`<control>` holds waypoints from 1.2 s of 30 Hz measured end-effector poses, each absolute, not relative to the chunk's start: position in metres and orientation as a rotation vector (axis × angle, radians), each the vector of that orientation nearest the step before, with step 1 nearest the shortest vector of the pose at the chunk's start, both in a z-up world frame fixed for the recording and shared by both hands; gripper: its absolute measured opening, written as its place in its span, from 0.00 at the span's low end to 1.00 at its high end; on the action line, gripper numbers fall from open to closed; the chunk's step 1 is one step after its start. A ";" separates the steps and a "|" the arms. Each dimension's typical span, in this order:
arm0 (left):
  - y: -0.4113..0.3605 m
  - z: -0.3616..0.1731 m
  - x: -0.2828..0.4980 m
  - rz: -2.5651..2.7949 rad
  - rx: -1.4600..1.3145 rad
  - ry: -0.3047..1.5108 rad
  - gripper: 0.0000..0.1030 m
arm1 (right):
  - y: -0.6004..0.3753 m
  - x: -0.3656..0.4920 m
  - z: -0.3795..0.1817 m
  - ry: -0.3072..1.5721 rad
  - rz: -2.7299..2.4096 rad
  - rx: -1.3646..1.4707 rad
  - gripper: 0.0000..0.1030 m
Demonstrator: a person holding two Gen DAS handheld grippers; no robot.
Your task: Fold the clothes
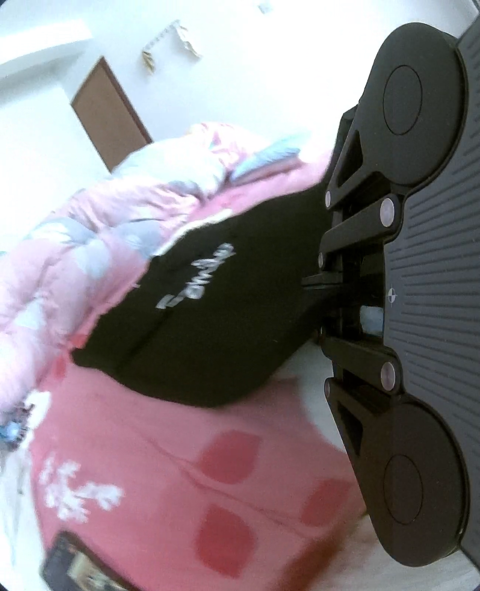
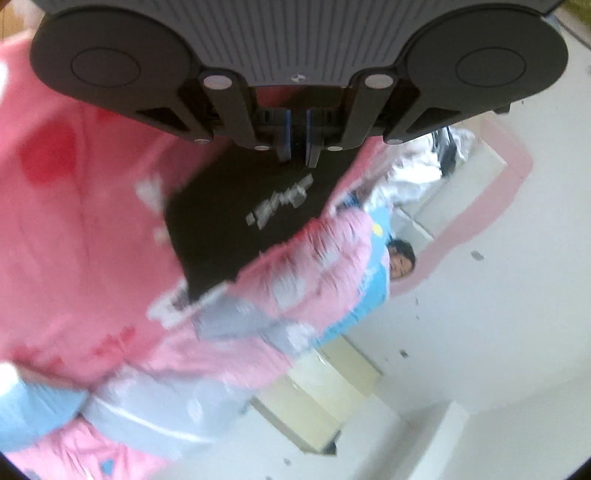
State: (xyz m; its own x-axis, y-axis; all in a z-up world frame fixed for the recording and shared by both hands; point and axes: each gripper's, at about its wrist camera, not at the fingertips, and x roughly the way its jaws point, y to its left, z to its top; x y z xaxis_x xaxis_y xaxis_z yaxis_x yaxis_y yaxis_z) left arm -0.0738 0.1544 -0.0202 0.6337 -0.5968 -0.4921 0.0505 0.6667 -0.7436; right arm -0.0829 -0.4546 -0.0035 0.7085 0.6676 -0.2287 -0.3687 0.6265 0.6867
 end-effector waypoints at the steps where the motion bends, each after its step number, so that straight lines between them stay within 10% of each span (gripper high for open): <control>1: 0.154 -0.018 -0.066 -0.412 -0.761 0.794 0.03 | -0.453 -0.076 0.001 0.482 0.628 0.655 0.06; 16: 0.175 -0.011 0.097 -0.308 -0.728 0.708 0.03 | -0.440 0.093 0.025 0.397 0.522 0.694 0.06; 36: 0.200 -0.091 0.223 -0.310 -1.013 0.884 0.08 | -0.445 0.227 -0.099 0.589 0.349 0.832 0.06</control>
